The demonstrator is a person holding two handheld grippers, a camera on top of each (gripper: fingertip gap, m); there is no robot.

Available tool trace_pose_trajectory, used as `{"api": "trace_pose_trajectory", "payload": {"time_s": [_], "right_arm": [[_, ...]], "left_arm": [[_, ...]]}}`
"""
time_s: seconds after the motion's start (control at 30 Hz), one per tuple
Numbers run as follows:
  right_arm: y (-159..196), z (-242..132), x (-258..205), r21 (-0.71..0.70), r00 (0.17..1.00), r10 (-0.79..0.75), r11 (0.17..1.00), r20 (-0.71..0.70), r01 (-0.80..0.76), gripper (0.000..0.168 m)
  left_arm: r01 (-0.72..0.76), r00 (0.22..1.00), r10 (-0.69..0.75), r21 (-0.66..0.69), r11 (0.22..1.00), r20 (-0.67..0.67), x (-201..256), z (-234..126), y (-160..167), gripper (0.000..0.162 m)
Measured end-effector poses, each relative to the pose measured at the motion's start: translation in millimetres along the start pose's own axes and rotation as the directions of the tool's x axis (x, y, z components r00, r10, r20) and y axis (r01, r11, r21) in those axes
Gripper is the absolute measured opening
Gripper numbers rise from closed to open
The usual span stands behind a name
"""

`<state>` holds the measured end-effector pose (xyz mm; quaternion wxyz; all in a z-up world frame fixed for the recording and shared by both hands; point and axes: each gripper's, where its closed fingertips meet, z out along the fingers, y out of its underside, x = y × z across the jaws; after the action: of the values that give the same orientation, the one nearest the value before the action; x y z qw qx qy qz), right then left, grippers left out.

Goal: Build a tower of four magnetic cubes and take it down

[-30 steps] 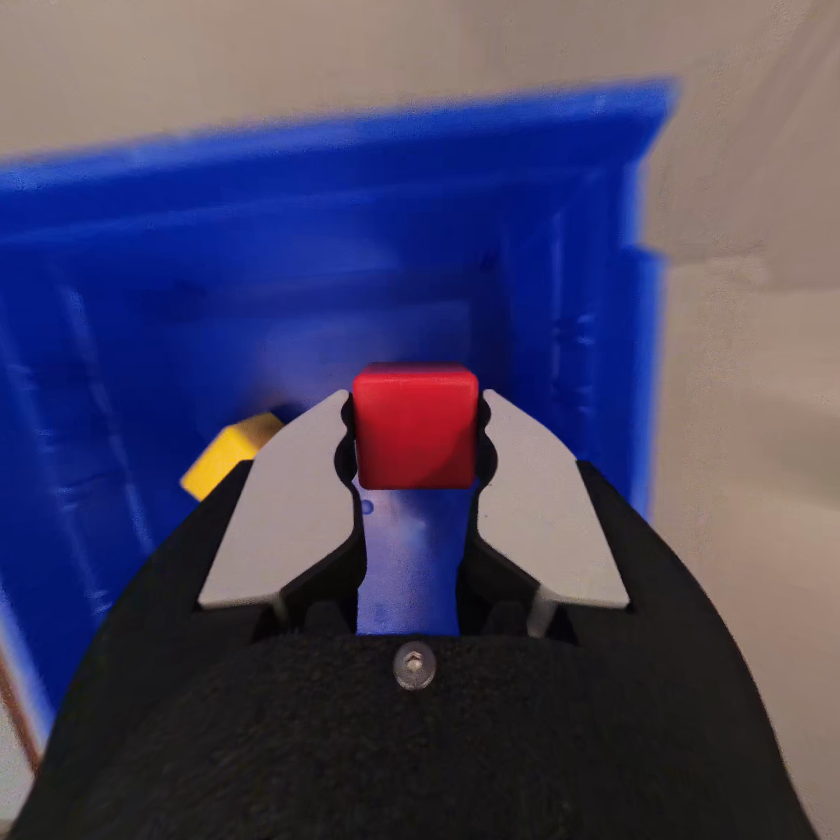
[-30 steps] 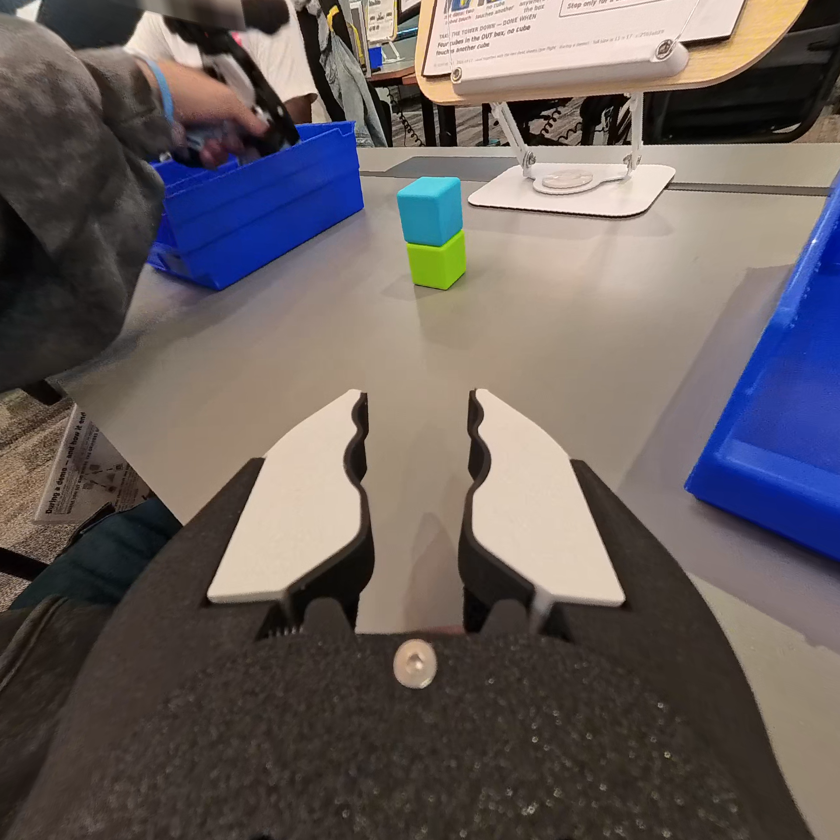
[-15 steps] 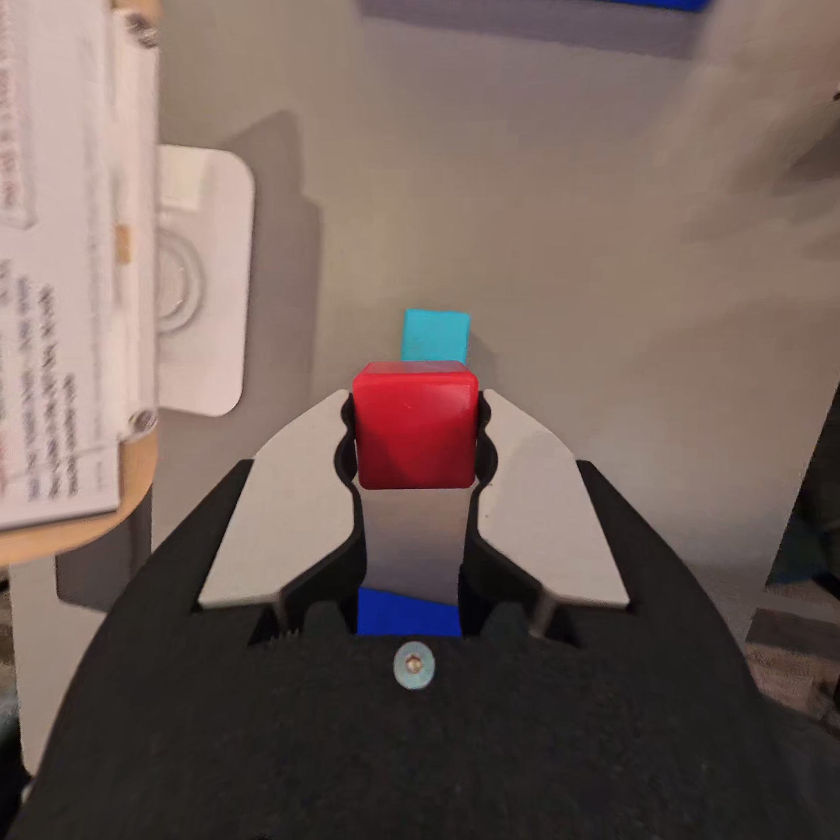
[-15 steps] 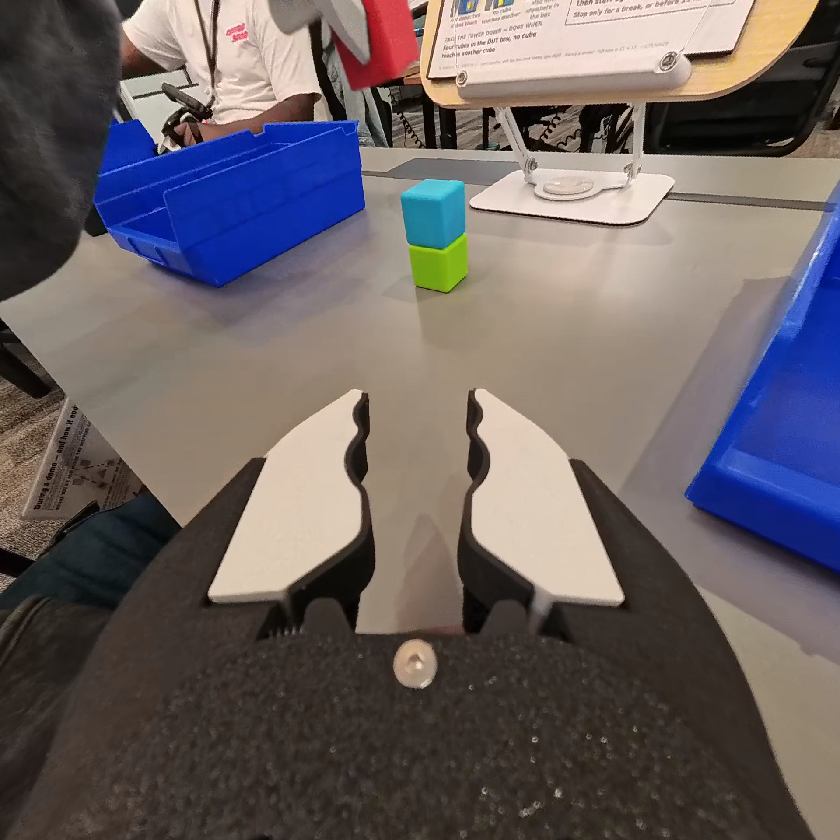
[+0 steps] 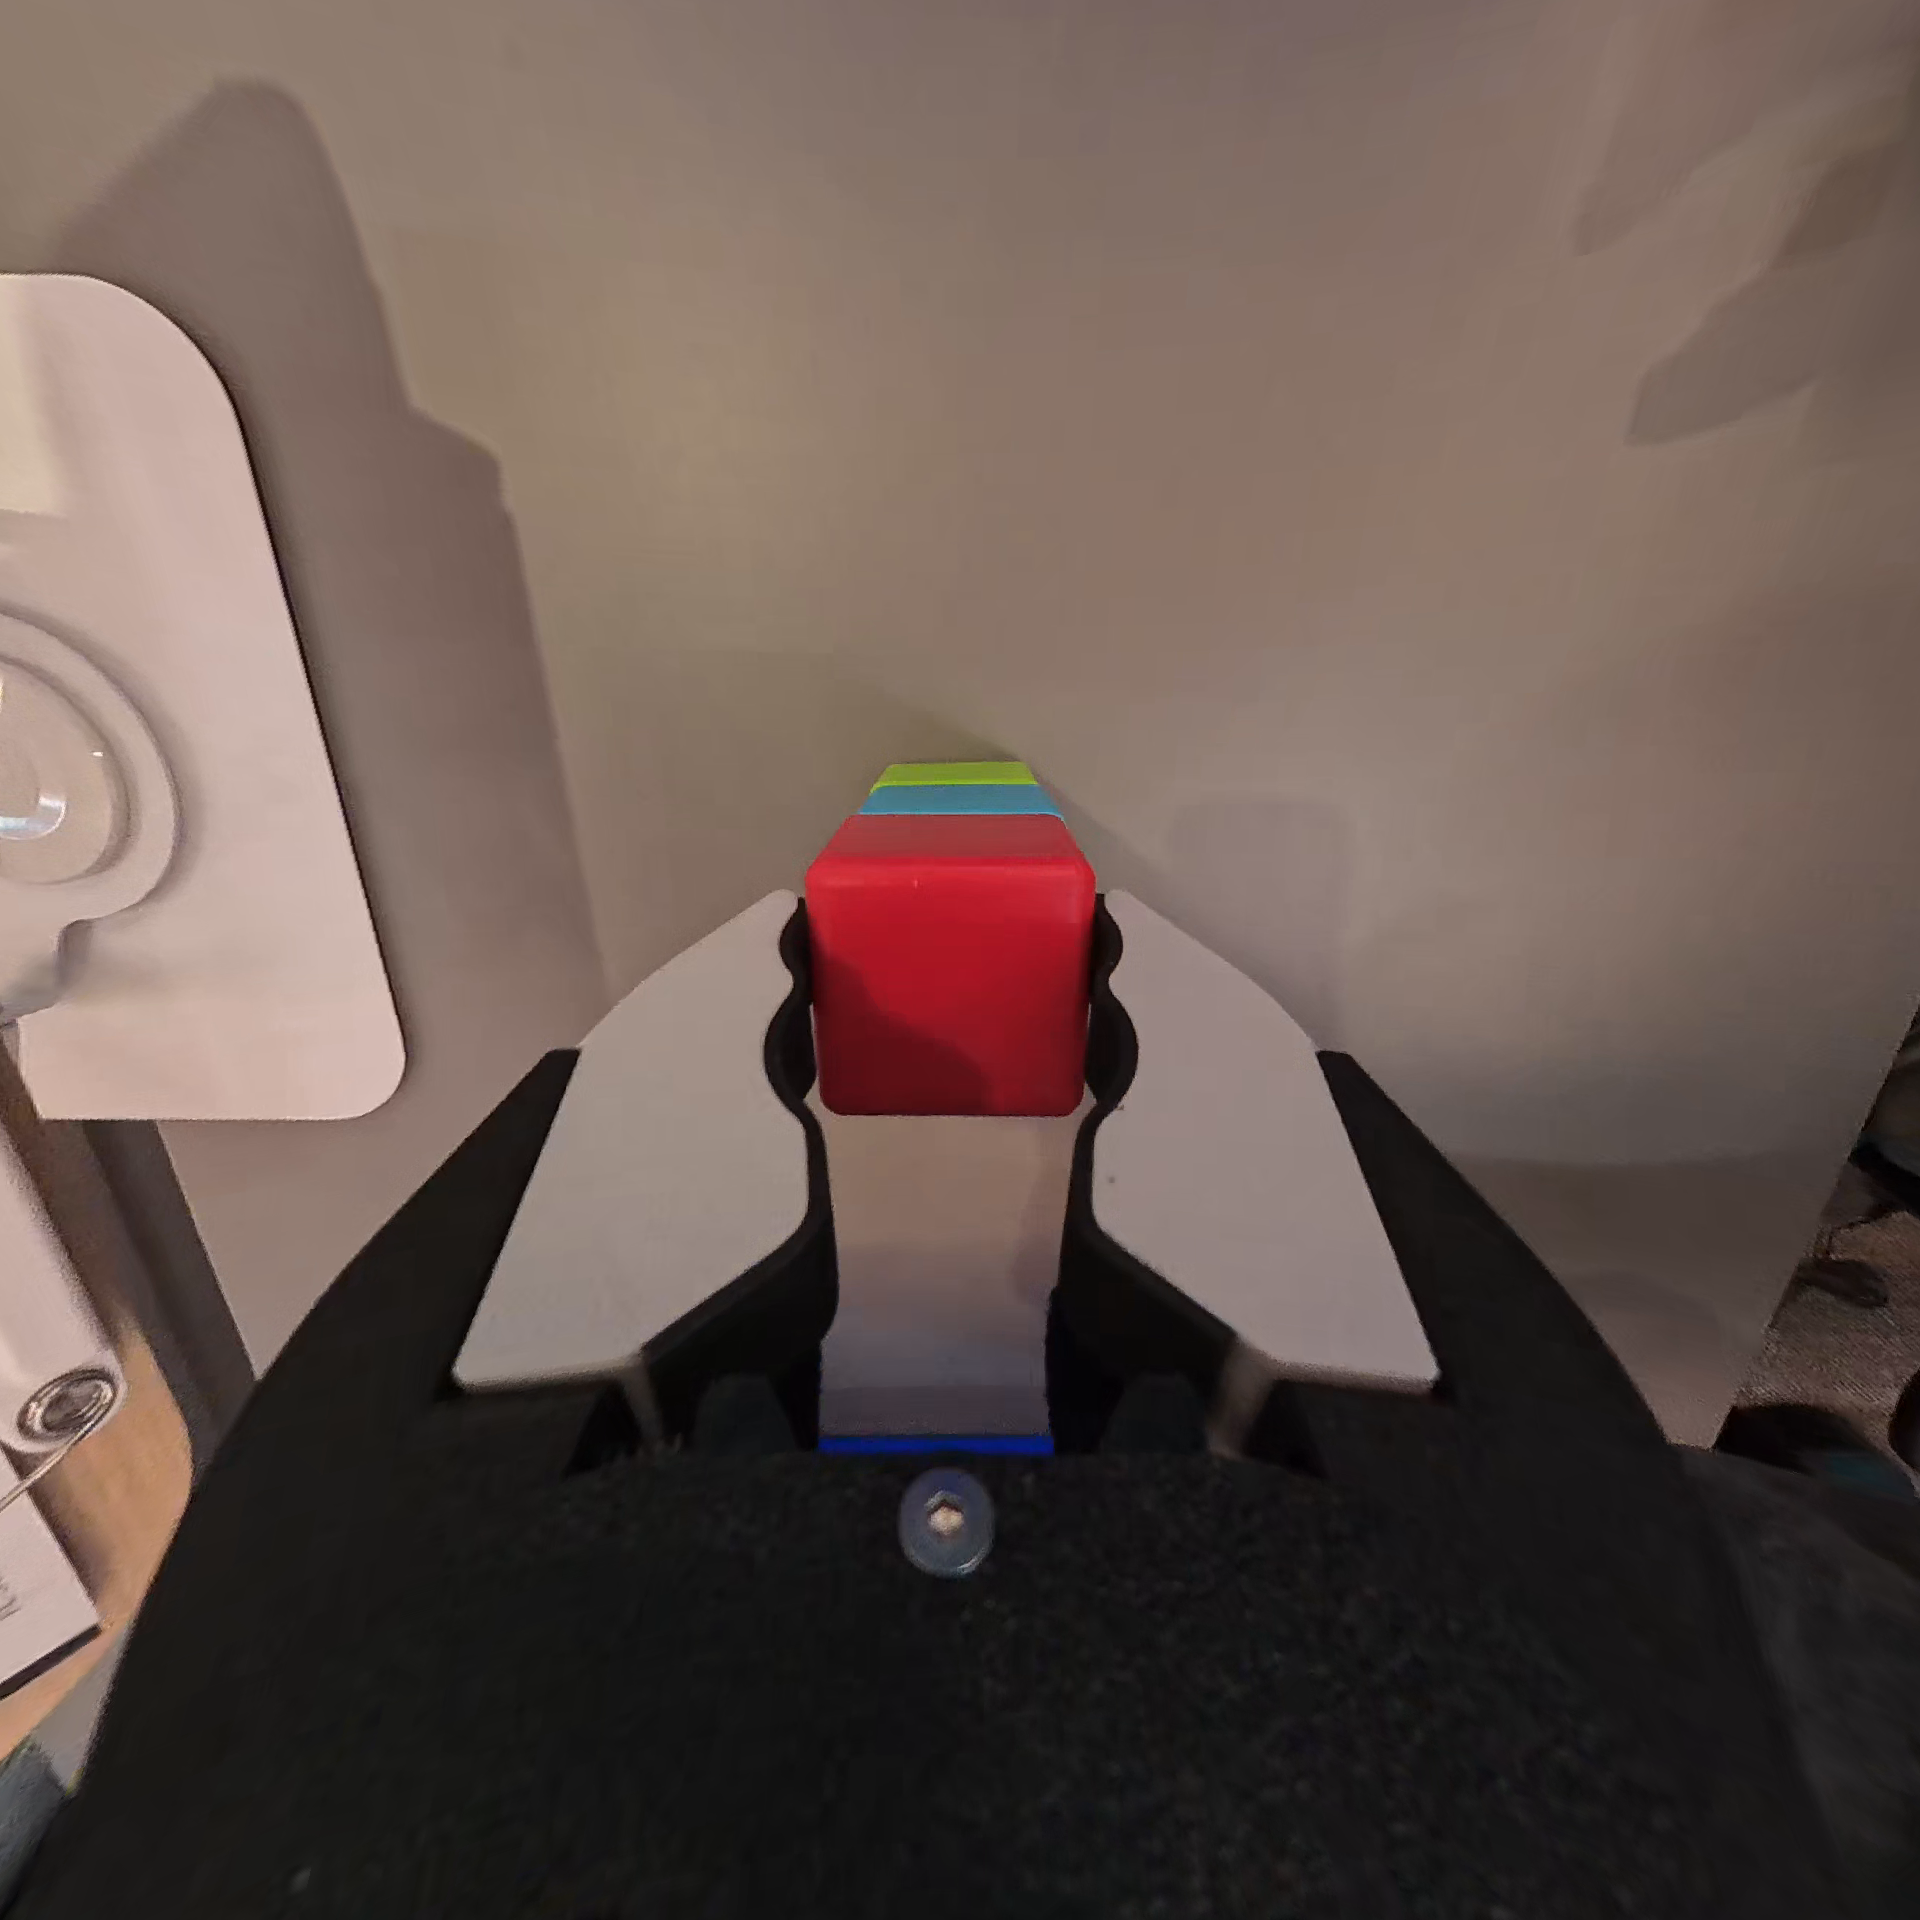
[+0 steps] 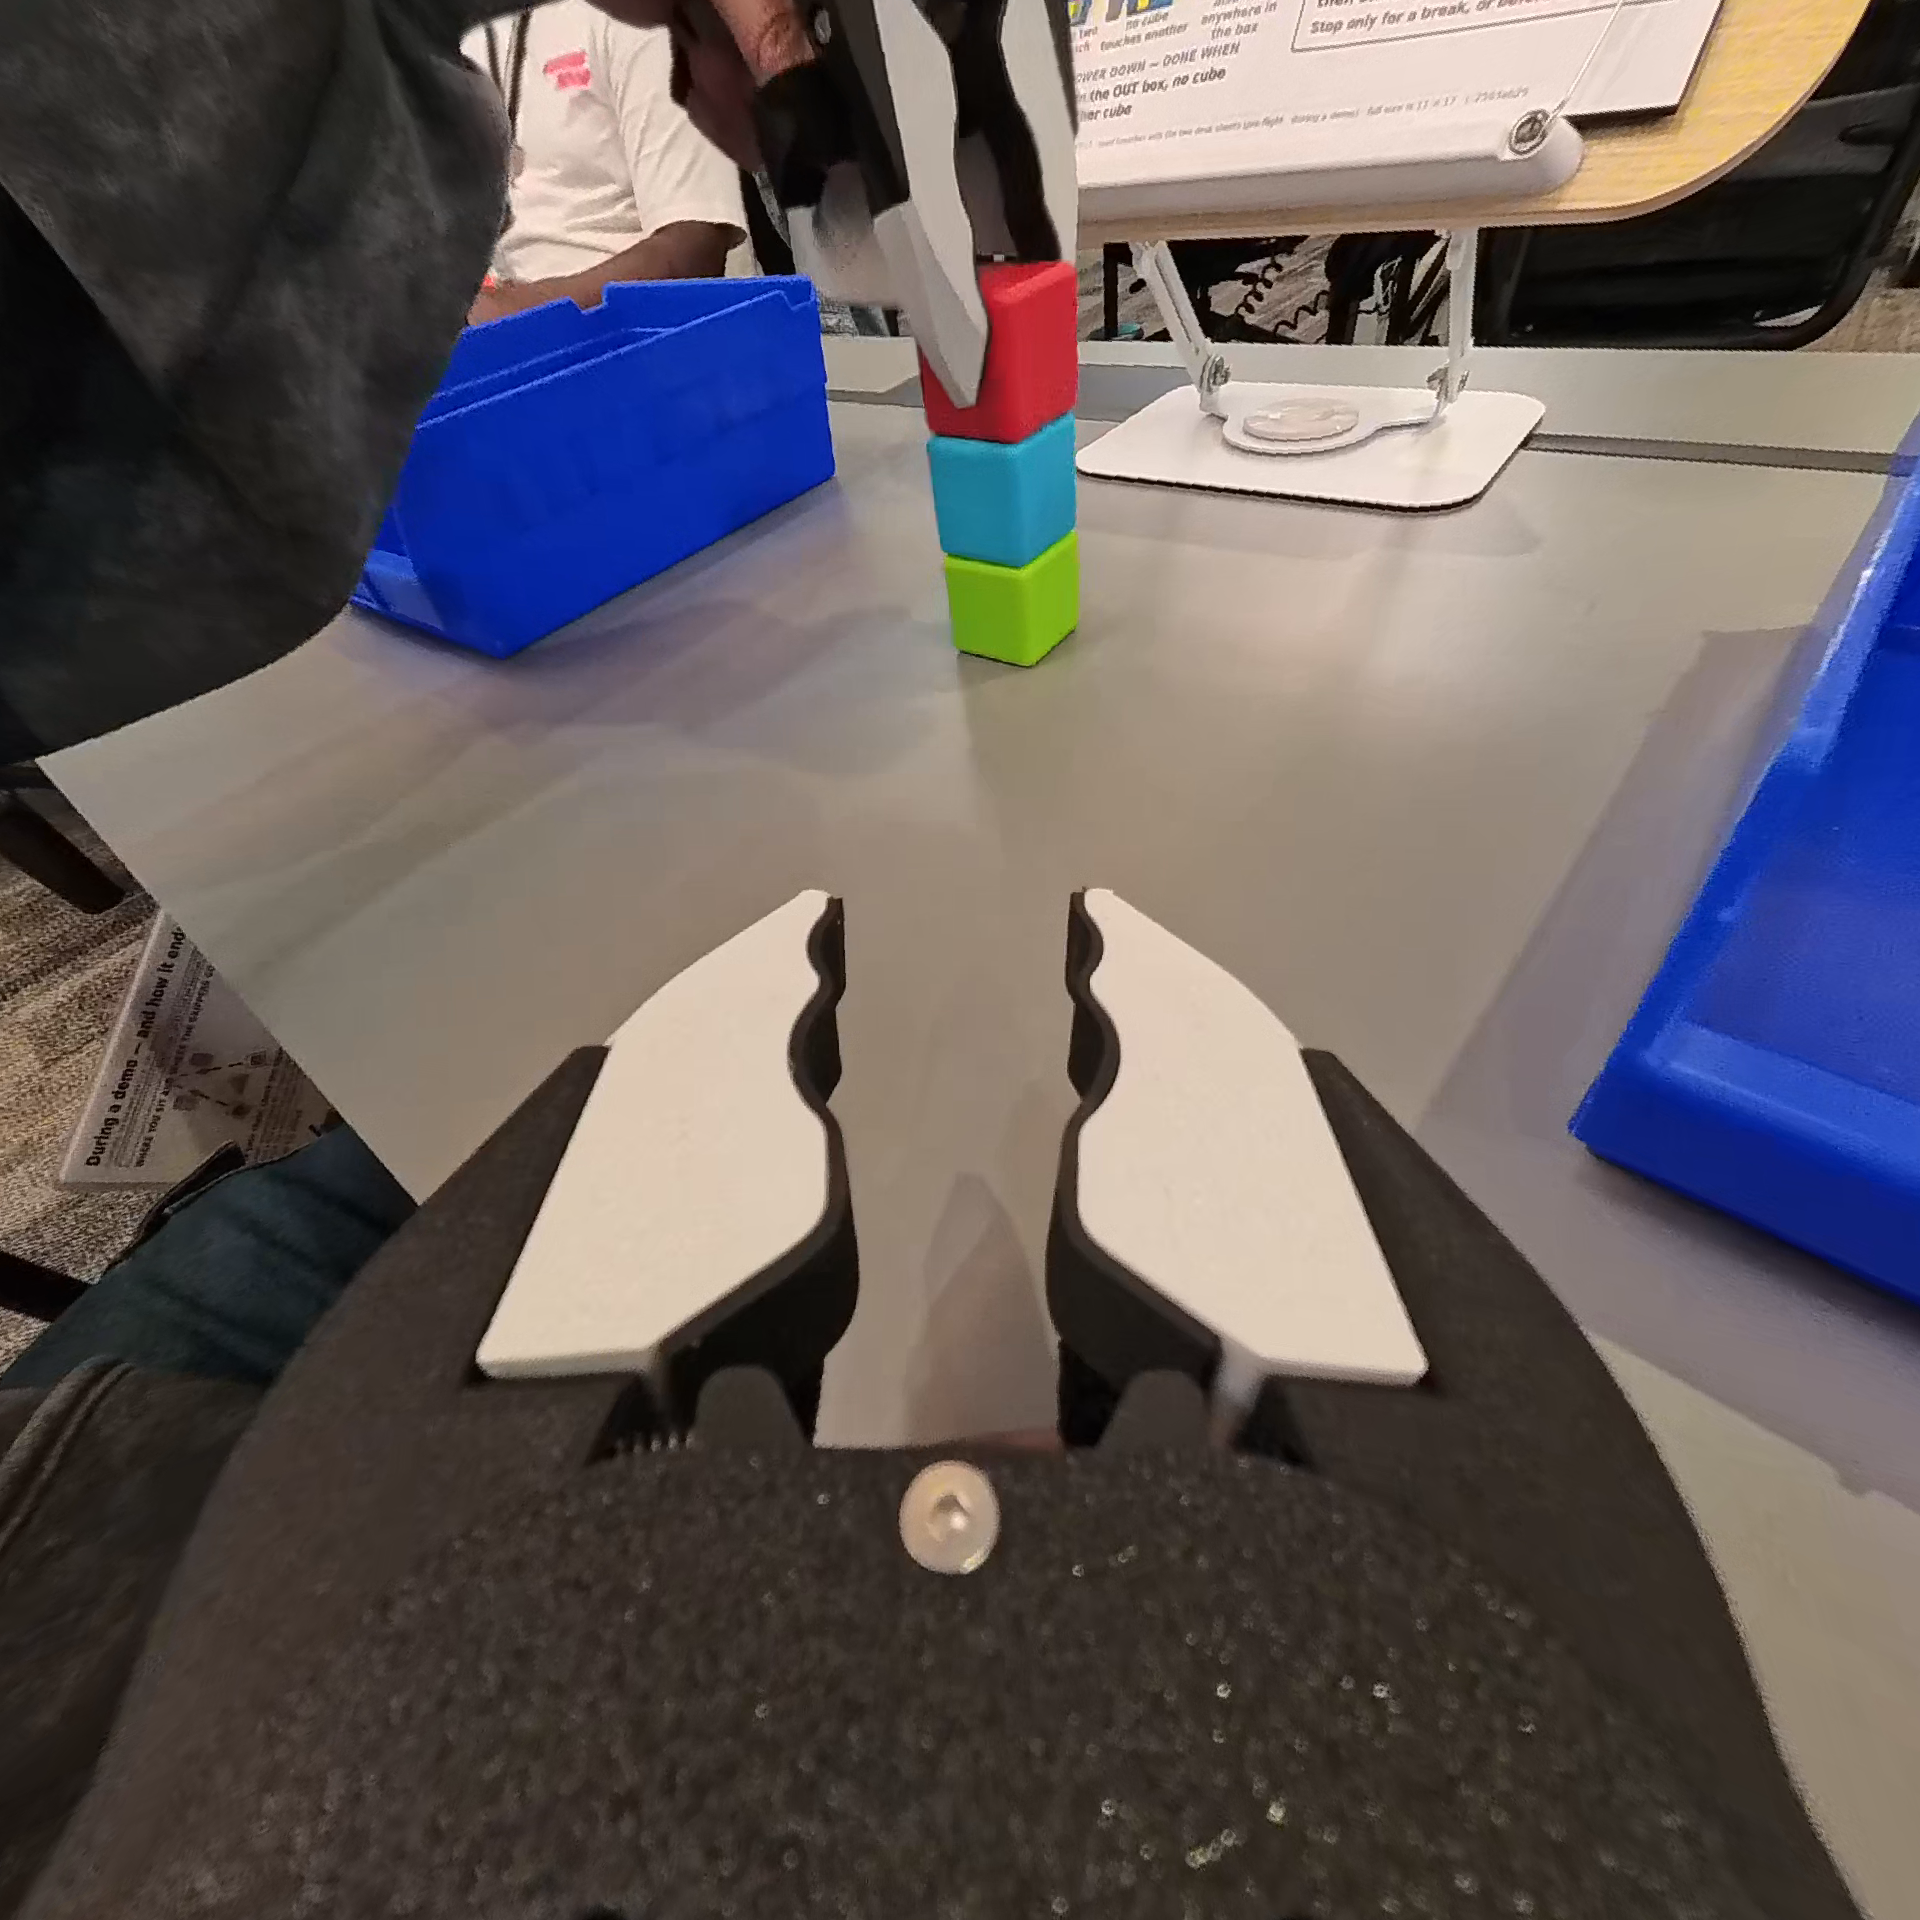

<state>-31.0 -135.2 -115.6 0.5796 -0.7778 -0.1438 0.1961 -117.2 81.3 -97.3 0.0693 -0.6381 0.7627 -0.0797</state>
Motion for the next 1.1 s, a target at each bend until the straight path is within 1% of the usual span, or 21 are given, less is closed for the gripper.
{"api": "trace_pose_trajectory", "payload": {"time_s": [0.13, 0.2, 0.23, 0.27, 0.3, 0.37, 0.43, 0.47, 0.53, 0.57, 0.63, 0.67, 0.73, 0.83, 0.9, 0.93, 1.0, 1.1], "right_arm": [[-0.1, -0.1, -0.3, 0.001, 1.0, -0.002, 1.0, 0.0, 0.002, 0.041], [0.1, -0.1, -0.5, 0.0, 1.0, -0.005, 1.0, 0.0, 0.005, 0.041], [0.1, -0.1, -0.6, 0.001, 1.0, -0.005, 1.0, 0.0, 0.005, 0.041], [0.0, -0.3, -0.5, 0.001, 1.0, -0.003, 1.0, 0.001, 0.003, 0.041], [-0.2, -0.4, -0.2, 0.003, 1.0, 0.001, 1.0, 0.001, -0.001, 0.041], [-0.6, -0.9, 0.3, 0.006, 1.0, 0.007, 1.0, 0.003, -0.007, 0.041], [-0.8, -1.4, 0.8, 0.009, 1.0, 0.009, 1.0, 0.002, -0.009, 0.041], [-0.9, -1.6, 0.8, 0.01, 1.0, 0.01, 1.0, 0.002, -0.01, 0.041], [-1.2, -1.9, 0.7, 0.012, 1.0, 0.009, 1.0, 0.002, -0.009, 0.041], [-1.2, -2.0, 0.6, 0.012, 1.0, 0.008, 1.0, 0.003, -0.008, 0.041], [-1.2, -2.2, 0.4, 0.012, 1.0, 0.007, 1.0, 0.004, -0.007, 0.041], [-1.3, -2.2, 0.3, 0.012, 1.0, 0.006, 1.0, 0.004, -0.006, 0.041], [-1.0, -1.9, 0.0, 0.01, 1.0, 0.006, 1.0, 0.004, -0.006, 0.041], [-1.2, -2.0, -0.9, 0.011, 1.0, 0.005, 1.0, 0.006, -0.006, 0.041], [-0.9, -1.4, -0.8, 0.008, 1.0, 0.005, 1.0, 0.005, -0.005, 0.041], [-0.8, -1.1, -0.8, 0.006, 1.0, 0.006, 1.0, 0.006, -0.006, 0.041], [-0.9, -0.5, -0.8, 0.005, 1.0, 0.008, 1.0, 0.007, -0.008, 0.041], [-0.5, 0.4, -1.3, 0.0, 1.0, 0.006, 1.0, 0.007, -0.006, 0.041]], "left_arm": [[0.032, 0.999, -0.032, 0.003, 0.999, -0.001, -1.5, 0.1, 3.0, 0.05], [0.053, 0.999, -0.053, -0.02, 0.998, 0.012, -2.1, -0.3, 8.2, 0.071], [0.062, 0.998, -0.062, -0.025, 0.998, 0.026, -2.9, -3.2, 10.2, 0.074], [0.068, 0.997, -0.068, -0.013, 0.998, 0.038, -2.5, -9.2, 10.7, 0.074], [0.073, 0.996, -0.074, 0.021, 0.997, 0.053, -1.6, -18.1, 9.0, 0.074], [0.08, 0.99, -0.095, 0.141, 0.987, 0.101, 1.1, -44.2, 1.4, 0.073], [0.063, 0.975, -0.124, 0.31, 0.949, 0.183, 6.9, -76.4, -6.1, 0.066], [0.054, 0.956, -0.164, 0.403, 0.914, 0.244, 8.9, -93.1, -7.6, 0.063], [0.055, 0.895, -0.291, 0.564, 0.824, 0.338, 16.4, -121.7, -0.5, 0.067], [0.061, 0.858, -0.368, 0.639, 0.766, 0.359, 22.8, -132.6, 6.9, 0.067], [0.084, 0.787, -0.504, 0.747, 0.66, 0.356, 42.8, -142.4, 28.8, 0.062], [0.099, 0.754, -0.554, 0.772, 0.628, 0.354, 55.6, -140.8, 43.6, 0.059], [0.119, 0.683, -0.638, 0.808, 0.578, 0.355, 84.5, -133.8, 75.5, 0.06], [0.118, 0.543, -0.792, 0.909, 0.401, 0.279, 127.6, -125.2, 120.0, 0.057], [0.139, 0.446, -0.87, 0.944, 0.3, 0.21, 153.8, -110.4, 146.0, 0.057], [0.147, 0.395, -0.898, 0.952, 0.269, 0.193, 165.6, -101.7, 157.4, 0.056], [0.164, 0.265, -0.949, 0.962, 0.221, 0.172, 185.8, -85.7, 181.3, 0.056], [0.219, 0.154, -0.983, 0.966, 0.137, 0.104, 211.4, -60.1, 200.6, 0.057]]}}
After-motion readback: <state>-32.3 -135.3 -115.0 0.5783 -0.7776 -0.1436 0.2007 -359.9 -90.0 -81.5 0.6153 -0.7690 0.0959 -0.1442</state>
